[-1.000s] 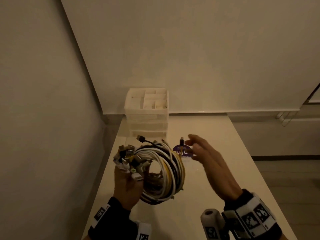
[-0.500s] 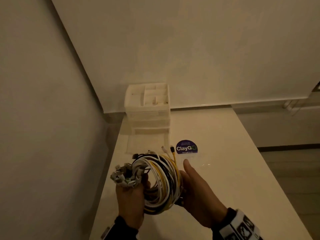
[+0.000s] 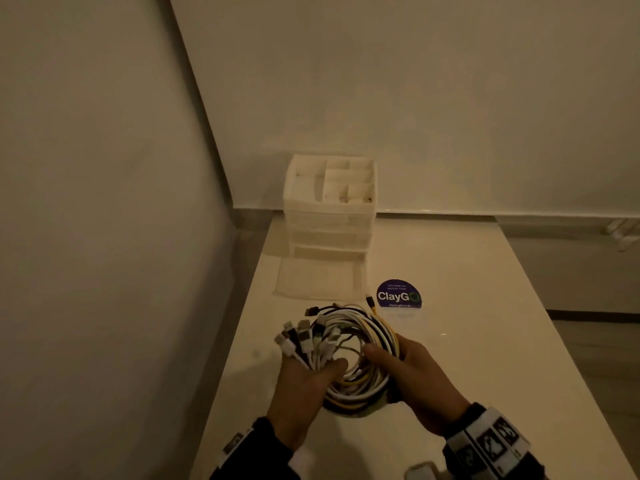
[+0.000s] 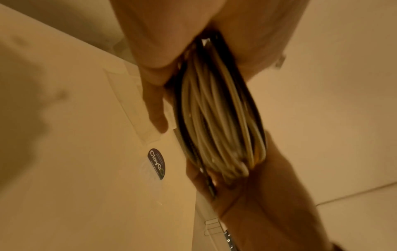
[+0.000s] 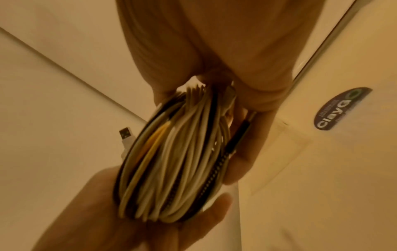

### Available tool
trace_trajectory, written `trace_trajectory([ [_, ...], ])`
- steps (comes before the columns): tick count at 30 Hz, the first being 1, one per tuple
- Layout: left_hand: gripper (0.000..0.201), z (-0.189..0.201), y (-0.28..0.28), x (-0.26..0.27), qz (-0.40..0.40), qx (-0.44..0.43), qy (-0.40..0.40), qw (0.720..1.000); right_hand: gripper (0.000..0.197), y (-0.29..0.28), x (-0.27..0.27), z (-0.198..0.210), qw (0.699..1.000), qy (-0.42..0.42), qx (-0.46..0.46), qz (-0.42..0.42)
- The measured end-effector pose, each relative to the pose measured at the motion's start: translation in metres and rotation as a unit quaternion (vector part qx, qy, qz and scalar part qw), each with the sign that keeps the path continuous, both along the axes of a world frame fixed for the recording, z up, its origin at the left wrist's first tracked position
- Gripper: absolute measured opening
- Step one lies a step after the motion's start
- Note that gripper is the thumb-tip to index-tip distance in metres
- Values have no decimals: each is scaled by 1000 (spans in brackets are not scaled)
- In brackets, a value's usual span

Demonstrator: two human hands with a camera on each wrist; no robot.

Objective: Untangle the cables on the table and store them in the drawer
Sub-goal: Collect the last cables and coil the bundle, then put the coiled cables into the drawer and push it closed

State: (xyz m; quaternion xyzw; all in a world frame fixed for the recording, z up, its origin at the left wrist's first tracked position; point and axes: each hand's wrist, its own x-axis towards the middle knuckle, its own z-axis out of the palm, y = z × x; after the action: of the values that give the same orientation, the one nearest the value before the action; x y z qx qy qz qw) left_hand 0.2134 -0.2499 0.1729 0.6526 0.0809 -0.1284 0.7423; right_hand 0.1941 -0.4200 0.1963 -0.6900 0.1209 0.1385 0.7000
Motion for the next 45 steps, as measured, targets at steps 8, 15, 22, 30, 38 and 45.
trace_trajectory([
  [8,56,-5,60,30,-233,-73,154,958,23,0,10,-27,994,100,48,16],
  [15,38,-20,49,73,-151,-65,128,978,20,-8,54,-42,982,170,74,-32],
  [22,38,-25,10,154,-17,-25,147,989,35,-28,150,-54,968,210,134,-43],
  [30,32,-56,0,257,6,10,209,978,46,-29,249,-94,949,289,121,-29],
  [38,48,-112,12,321,-50,2,319,946,32,-16,305,-119,934,353,42,-17],
  [45,35,-126,-2,342,-71,-1,373,925,22,-13,334,-134,934,345,-88,7],
])
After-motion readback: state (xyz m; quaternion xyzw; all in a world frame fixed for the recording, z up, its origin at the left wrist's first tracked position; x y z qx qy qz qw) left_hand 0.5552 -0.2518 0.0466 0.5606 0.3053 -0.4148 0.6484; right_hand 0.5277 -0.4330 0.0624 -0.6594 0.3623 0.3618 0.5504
